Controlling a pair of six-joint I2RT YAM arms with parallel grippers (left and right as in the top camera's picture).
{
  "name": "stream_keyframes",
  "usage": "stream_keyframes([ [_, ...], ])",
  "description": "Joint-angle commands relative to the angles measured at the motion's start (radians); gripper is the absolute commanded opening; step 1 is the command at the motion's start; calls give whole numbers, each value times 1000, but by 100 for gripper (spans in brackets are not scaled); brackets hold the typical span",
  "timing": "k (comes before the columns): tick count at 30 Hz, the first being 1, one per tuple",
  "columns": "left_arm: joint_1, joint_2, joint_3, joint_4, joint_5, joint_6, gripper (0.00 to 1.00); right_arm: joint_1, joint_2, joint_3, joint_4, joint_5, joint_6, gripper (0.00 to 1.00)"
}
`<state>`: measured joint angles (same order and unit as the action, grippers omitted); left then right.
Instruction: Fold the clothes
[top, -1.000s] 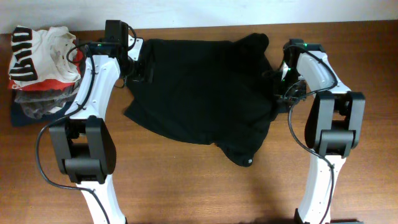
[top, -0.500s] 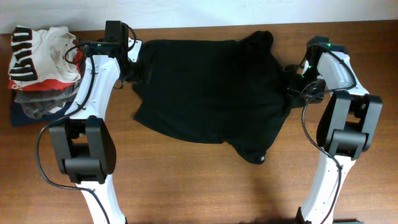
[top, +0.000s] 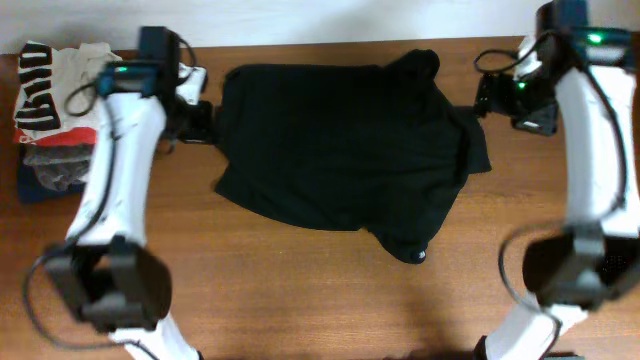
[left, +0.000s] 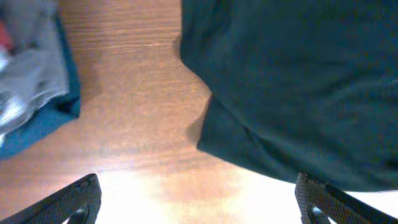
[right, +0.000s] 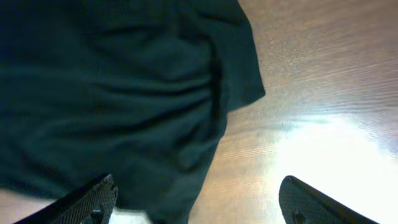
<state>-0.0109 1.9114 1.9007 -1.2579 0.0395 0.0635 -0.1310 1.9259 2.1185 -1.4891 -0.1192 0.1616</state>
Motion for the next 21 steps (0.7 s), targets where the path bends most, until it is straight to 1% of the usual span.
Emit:
stream_keyframes([
  [1,40,-112,26,-37,104,-38,99,24,-117,15,-50,-13,0,88],
  [7,50,-198,11,-124,104,-37,99,75,-231,13,-166,-12,0,86],
  [10,50,-232,-64,-138,104,-37,99,148,-278,-15,-209,-9,-6,82],
  [11,50,-246,-123,-124,104,-34,99,184,-303,-59,-206,-8,-3,81],
  [15,50,-281,-280,-38,114,-23,99,238,-343,-179,-184,-6,33,78],
  [18,51,-304,-404,58,151,5,99,264,-390,-317,-119,-2,67,77],
  [21,51,-308,-511,146,156,28,99,275,-456,-491,-29,-1,109,77],
])
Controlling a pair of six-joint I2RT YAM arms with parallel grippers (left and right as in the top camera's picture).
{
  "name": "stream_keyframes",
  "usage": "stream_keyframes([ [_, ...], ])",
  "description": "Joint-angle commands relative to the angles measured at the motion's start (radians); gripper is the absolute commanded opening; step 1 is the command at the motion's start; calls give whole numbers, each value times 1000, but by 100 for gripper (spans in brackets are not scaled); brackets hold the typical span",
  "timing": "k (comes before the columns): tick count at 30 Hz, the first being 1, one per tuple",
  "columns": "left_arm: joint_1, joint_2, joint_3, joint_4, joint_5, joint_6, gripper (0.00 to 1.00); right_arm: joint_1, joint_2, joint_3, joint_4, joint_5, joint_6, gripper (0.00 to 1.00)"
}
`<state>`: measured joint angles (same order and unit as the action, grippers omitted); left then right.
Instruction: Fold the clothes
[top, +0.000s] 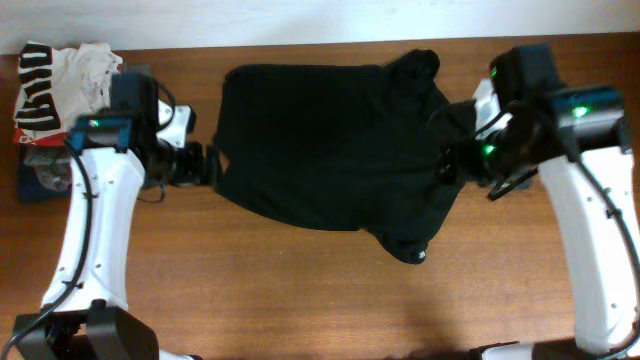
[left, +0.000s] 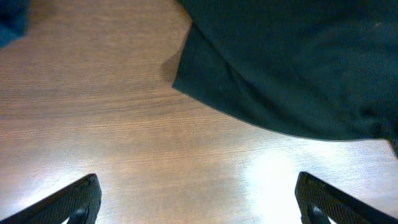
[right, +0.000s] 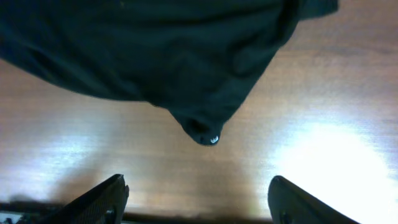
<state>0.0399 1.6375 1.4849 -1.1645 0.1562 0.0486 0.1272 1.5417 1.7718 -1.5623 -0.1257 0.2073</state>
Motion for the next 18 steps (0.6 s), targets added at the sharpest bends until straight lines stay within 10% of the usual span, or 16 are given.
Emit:
stream_keyframes([
  [1,0,-34,-130,82,39,61,99,19,-102,-213,82,1,72,77],
  [18,0,28,-518,844,92,148,91,19,-299,-753,372,-151,90,70],
])
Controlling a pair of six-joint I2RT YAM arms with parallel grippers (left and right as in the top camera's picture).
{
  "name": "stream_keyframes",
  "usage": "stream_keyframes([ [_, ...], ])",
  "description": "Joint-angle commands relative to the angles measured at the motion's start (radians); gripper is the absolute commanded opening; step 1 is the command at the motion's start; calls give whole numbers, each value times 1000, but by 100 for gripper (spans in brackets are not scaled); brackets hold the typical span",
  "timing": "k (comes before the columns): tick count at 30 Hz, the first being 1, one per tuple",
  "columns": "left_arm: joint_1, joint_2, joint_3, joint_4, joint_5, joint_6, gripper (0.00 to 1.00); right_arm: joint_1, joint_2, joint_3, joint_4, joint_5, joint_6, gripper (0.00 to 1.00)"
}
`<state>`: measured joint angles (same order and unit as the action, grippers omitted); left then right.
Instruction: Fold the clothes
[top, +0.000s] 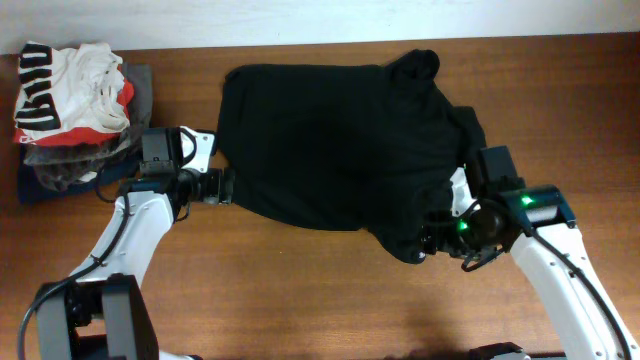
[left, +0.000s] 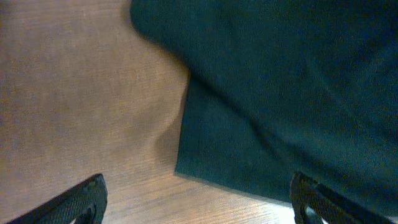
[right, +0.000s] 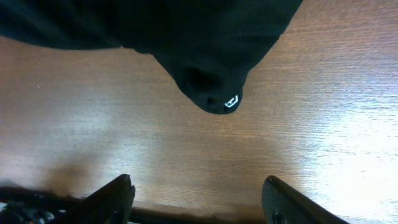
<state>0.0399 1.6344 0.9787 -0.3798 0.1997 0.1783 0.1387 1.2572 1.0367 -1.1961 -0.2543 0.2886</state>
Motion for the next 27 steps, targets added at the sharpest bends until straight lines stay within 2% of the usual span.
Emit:
stream_keyframes([
  [1,0,48,-12,78,49,18,89,8,-15,-18,6,-23,9,70],
  [2,0,68,-11,96,49,18,89,8,-15,-18,6,-23,9,69],
  [3,0,89,-11,111,51,18,84,8,-15,-18,6,-23,9,69],
  [5,0,124,-7,128,68,19,80,8,-15,-18,4,-23,9,69],
  [10,0,183,-7,148,78,18,79,8,-15,-18,-10,-24,9,69],
  [13,0,203,-7,145,95,18,77,8,-15,-18,-20,-23,9,68],
  [22,-1,240,-8,99,105,17,58,8,-15,-18,-37,-23,9,68],
  [25,-5,263,-8,87,104,11,57,8,-15,-18,-41,-23,9,68],
  [26,-5,265,-8,83,104,0,54,8,-15,-18,-41,-23,9,68],
  [27,-5,266,-8,79,104,-19,46,8,-15,-18,-42,-23,9,68],
])
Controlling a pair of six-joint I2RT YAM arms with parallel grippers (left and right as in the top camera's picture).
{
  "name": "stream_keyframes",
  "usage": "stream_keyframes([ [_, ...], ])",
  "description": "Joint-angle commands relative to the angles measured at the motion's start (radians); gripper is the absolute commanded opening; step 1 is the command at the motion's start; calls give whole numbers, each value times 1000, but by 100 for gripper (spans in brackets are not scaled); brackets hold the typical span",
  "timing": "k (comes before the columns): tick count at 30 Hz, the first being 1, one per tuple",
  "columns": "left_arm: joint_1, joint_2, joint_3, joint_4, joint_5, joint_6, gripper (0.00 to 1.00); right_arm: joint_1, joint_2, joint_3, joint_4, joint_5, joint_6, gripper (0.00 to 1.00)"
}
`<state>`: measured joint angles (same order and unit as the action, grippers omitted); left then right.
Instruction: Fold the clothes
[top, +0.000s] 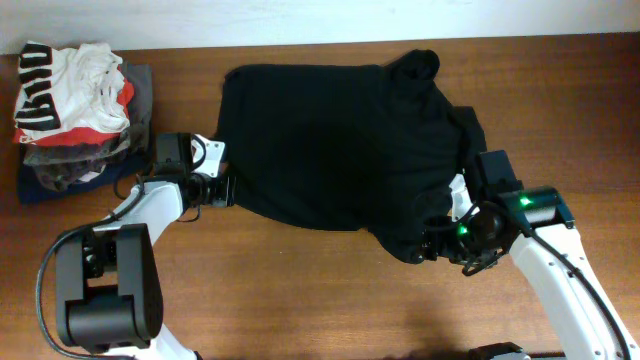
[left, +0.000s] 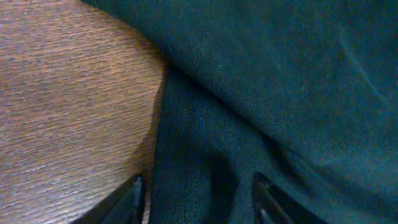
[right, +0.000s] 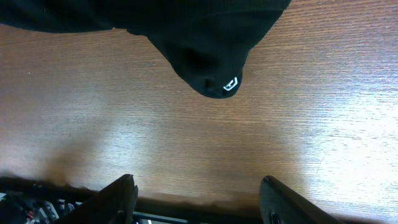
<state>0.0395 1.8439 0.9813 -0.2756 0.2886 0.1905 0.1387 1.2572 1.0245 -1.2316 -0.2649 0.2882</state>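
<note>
A black shirt (top: 340, 140) lies spread on the wooden table (top: 300, 290), its low tip (top: 408, 250) pointing toward the front. My left gripper (top: 222, 190) sits at the shirt's lower-left corner. In the left wrist view this gripper (left: 199, 208) is open and low on the cloth, with the shirt's hem fold (left: 205, 162) between its fingers (left: 134, 199). My right gripper (top: 432, 245) hovers by the low tip, open; in the right wrist view it (right: 202, 205) is short of the tip with a white label (right: 230, 84), over bare wood.
A pile of other clothes (top: 65, 100), white with black lettering, red, grey and blue, sits at the far left of the table. The table's front edge (right: 199, 202) shows dark just before the right fingers.
The left gripper has come down onto the shirt's lower-left corner; its jaws stand narrower, with cloth between them. The right gripper has hardly moved.
Both grippers were open beside the shirt's far left and far right sides. Then they stood nearer the front along those sides. Then the left was by the lower-left corner and the right by the low tip; now the left straddles the hem.
</note>
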Motion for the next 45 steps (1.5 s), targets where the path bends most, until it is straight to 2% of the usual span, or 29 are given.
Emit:
stream_keyframes([
  [1,-5,56,-11,-25,15,-60,33,8,-15,-5,-8,-12,9,68],
  [3,-4,56,-8,-24,15,-111,10,8,-15,-6,-11,-12,9,67],
  [5,-4,55,2,-35,15,-152,1,8,-15,-13,-10,-12,10,64],
  [10,-4,17,71,-167,14,-169,1,8,-15,-82,24,-1,43,62],
  [15,-4,-70,127,-280,11,-168,1,8,-15,-189,144,-1,42,59],
  [23,-4,-177,130,-293,10,-169,1,8,-14,-372,391,-1,39,47],
  [34,-4,-188,130,-306,11,-168,1,8,20,-526,718,-1,39,46],
  [43,-4,-188,130,-305,4,-168,1,8,137,-529,854,-13,39,46],
  [44,-4,-188,130,-305,4,-168,1,8,151,-529,857,-13,39,40],
  [45,-4,-189,130,-306,4,-168,1,8,160,-529,857,-13,39,22],
])
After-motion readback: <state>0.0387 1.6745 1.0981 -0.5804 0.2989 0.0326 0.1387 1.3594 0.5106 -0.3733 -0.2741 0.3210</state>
